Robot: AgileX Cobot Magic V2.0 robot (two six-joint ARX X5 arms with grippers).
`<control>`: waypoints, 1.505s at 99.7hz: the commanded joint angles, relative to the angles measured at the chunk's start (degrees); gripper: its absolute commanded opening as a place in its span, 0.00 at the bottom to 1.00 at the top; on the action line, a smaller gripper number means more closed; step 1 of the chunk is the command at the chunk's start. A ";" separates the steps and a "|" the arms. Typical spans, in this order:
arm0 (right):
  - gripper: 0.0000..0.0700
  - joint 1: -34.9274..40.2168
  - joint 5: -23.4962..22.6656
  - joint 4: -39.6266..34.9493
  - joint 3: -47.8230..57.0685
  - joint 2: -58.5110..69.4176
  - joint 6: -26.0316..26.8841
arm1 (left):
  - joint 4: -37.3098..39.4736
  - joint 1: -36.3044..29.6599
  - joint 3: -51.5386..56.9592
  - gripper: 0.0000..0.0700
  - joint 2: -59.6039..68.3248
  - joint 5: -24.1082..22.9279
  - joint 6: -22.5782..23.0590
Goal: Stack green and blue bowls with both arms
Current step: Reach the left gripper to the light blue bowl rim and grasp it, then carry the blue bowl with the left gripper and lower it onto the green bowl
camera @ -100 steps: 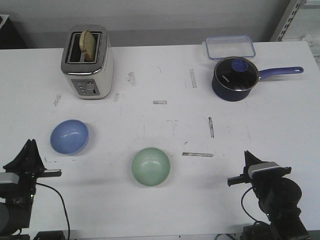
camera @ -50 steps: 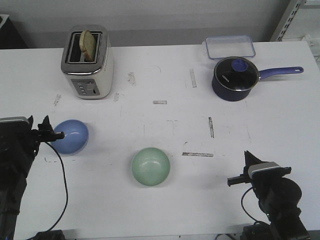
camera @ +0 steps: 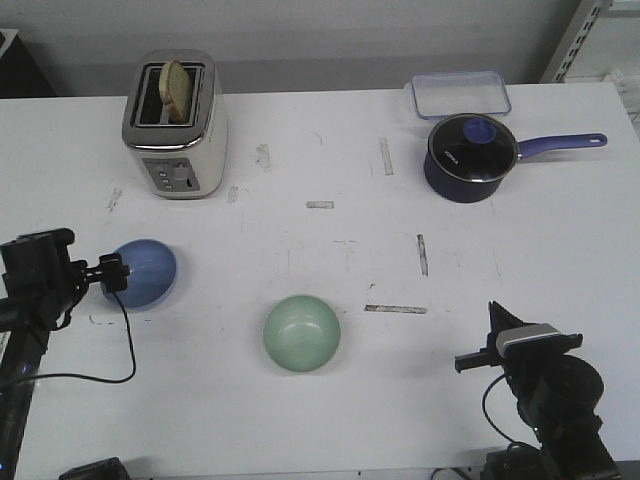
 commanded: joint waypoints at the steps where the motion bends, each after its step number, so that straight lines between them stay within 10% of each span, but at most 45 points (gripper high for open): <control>1: 0.00 0.04 0.02 0.59 0.09 0.04 0.35 | -0.76 0.33 0.83 0.78 2.86 1.20 -0.87; 37: 0.00 0.04 0.02 0.61 0.09 0.04 0.35 | -1.09 0.33 0.83 0.72 10.73 1.20 -1.92; 54: 0.00 0.04 0.02 0.61 0.09 0.04 0.35 | -0.68 0.33 0.83 0.19 10.69 1.20 -1.92; 68: 0.00 0.04 0.02 0.61 0.09 0.04 0.35 | -0.31 0.33 0.83 0.00 10.67 1.18 -1.92; 103: 0.00 0.04 0.02 0.61 0.09 0.04 0.35 | 0.81 0.22 4.09 0.00 9.18 1.97 -6.43; 150: 0.00 0.04 0.02 0.61 0.09 0.04 0.35 | 0.52 -9.42 15.28 0.00 0.63 14.14 -10.95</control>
